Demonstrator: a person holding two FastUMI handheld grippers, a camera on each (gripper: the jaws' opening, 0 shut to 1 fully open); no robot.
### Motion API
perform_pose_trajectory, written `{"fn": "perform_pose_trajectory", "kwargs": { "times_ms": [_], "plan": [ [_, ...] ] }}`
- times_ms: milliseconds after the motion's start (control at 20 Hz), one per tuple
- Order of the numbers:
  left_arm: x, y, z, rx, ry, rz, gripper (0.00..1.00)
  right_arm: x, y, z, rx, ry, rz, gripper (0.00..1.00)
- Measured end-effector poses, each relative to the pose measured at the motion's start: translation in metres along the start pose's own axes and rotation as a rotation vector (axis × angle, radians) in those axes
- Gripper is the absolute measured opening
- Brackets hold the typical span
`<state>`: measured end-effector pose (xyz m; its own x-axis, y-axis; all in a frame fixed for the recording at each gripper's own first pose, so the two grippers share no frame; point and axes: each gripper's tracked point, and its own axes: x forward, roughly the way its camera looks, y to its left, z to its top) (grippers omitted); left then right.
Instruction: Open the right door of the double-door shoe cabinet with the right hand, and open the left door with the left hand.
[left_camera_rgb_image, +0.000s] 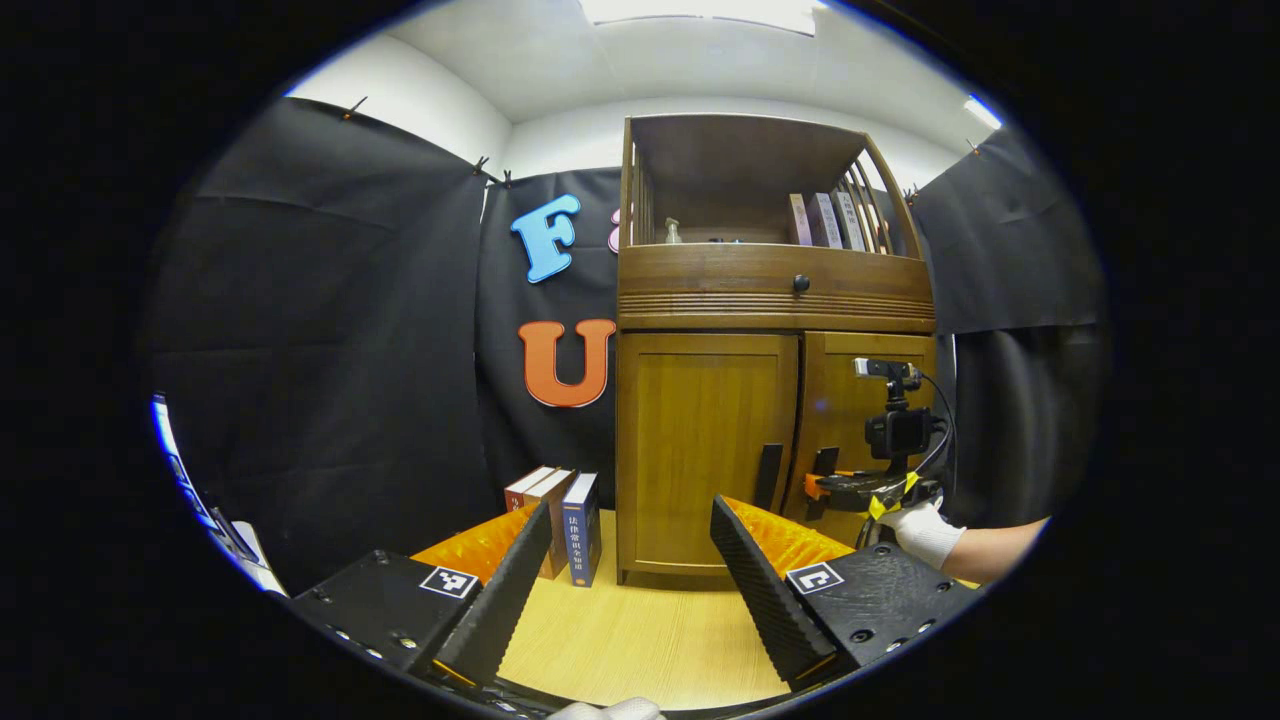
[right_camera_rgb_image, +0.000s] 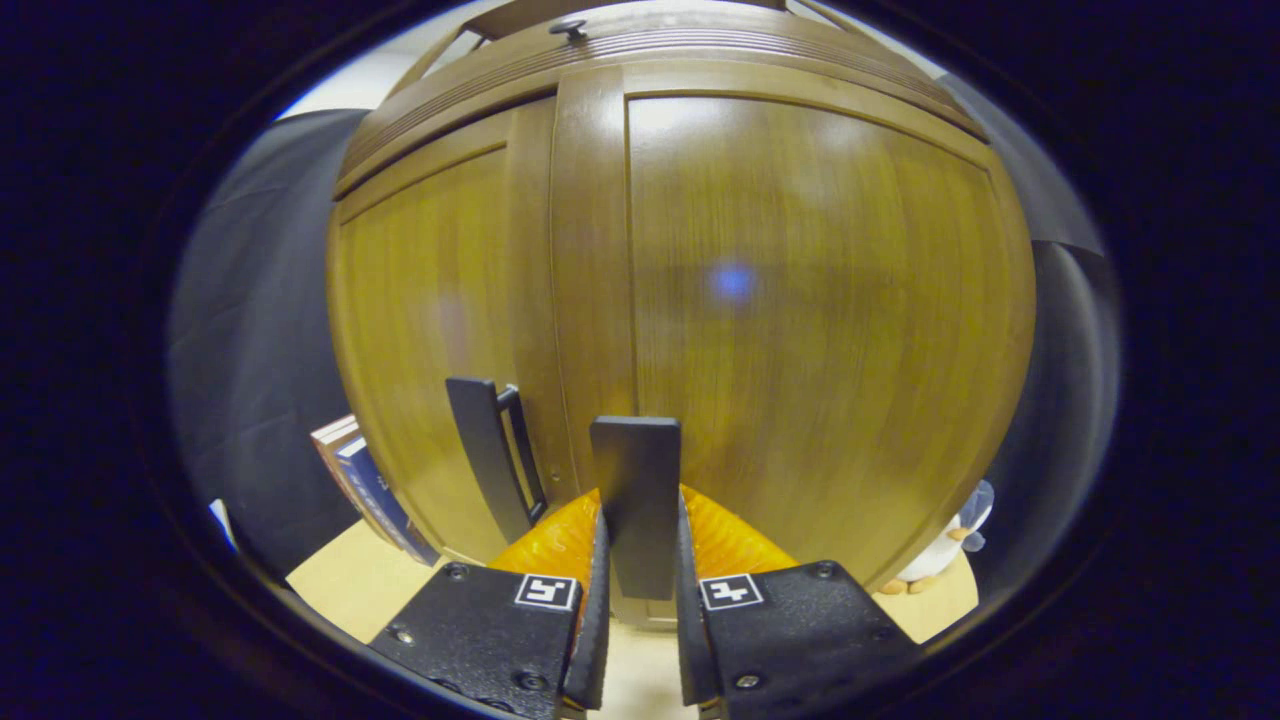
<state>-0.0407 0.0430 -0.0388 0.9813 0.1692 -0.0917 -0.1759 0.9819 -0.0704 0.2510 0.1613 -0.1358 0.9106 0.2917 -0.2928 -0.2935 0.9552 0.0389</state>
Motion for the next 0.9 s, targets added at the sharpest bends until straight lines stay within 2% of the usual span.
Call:
{"fn": "perform_pose_trajectory", "kwargs": {
  "times_ms": [550, 750, 800, 900],
  "plan": [
    [-0.005, -0.002, -0.002, 0.004, -0.017, -0.05, 0.96, -0.072, -0.014, -0.019, -0.008, -0.009, 0.023, 0.34],
    [-0.005, -0.006, -0.004, 0.018, -0.022, -0.074, 0.96, -0.101, -0.026, -0.027, -0.015, -0.022, 0.003, 0.3],
    [-0.005, -0.007, -0.003, 0.015, -0.025, -0.079, 0.96, -0.106, -0.028, -0.03, -0.013, -0.021, -0.002, 0.34],
    [-0.004, -0.01, -0.004, 0.01, -0.027, -0.091, 0.96, -0.118, -0.034, -0.033, -0.008, -0.025, -0.013, 0.3]
  ]
}}
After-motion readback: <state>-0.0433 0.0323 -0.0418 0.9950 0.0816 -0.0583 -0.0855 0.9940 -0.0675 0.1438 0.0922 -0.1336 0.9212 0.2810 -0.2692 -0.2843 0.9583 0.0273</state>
